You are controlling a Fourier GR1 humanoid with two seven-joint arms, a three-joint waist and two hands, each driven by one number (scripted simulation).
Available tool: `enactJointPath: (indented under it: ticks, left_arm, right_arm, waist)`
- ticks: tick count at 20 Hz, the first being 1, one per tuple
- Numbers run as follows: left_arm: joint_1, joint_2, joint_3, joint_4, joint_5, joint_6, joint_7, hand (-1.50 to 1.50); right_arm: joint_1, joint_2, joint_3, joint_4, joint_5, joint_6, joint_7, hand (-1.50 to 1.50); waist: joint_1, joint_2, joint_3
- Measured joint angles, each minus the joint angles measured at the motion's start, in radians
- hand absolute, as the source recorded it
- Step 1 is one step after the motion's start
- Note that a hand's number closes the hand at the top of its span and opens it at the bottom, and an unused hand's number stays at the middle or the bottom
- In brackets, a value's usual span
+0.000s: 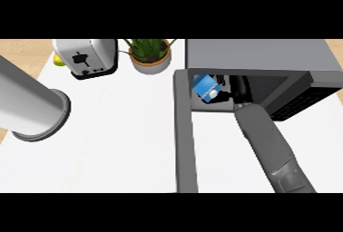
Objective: Pick up the milk, place it into the microwave and close the microwave
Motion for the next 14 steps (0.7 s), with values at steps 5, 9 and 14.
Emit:
enactJointPath:
  ticks: [5, 9, 14]
  left_arm:
    - [-0.016, -0.003, -0.008, 0.024, -0.023, -0.02, -0.016, -1.5]
    - [-0.032, 0.001, -0.021, 0.027, -0.022, -0.021, -0.013, -1.5]
    - [-0.05, -0.004, -0.032, 0.036, -0.046, -0.024, -0.02, -1.5]
  right_arm:
    - [-0.134, -0.016, -0.041, 0.204, 0.038, -0.077, -0.032, 1.5]
    - [-0.201, -0.045, -0.08, 0.317, 0.043, -0.11, -0.068, 1.5]
    - [-0.258, -0.062, -0.107, 0.407, 0.06, -0.226, -0.084, 1.5]
  waist:
    - [0.017, 0.007, 0.0]
    - [0.033, 0.015, 0.0]
    - [0.048, 0.028, 0.004]
